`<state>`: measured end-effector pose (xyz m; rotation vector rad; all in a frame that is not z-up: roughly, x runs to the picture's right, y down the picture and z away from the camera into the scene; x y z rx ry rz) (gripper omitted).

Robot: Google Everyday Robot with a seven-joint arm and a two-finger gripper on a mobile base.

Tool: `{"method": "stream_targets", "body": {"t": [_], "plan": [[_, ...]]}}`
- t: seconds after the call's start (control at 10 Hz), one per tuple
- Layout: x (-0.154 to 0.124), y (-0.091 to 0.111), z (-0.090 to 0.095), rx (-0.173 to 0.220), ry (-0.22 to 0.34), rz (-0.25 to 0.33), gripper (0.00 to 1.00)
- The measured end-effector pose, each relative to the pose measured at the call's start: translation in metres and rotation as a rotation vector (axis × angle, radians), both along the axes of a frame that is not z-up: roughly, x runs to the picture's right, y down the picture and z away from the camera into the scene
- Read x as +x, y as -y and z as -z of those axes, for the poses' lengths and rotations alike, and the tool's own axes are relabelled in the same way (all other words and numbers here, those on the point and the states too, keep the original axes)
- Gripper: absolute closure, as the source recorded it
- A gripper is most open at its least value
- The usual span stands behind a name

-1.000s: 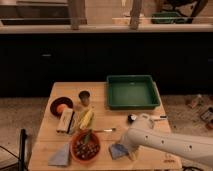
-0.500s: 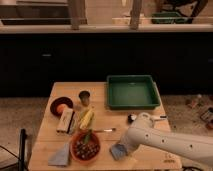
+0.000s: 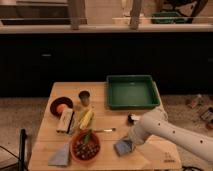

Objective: Place sponge in tray

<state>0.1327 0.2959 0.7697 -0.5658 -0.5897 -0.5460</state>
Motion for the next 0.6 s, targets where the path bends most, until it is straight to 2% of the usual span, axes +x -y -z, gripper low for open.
{"method": "stream_targets", "body": {"t": [0.2,0.6], "plan": [[0.008,0.008,0.002,-0.013,0.028,-0.034,1.00],[0.019,0.032,0.017,0.011,0.044,-0.063,1.00]]}}
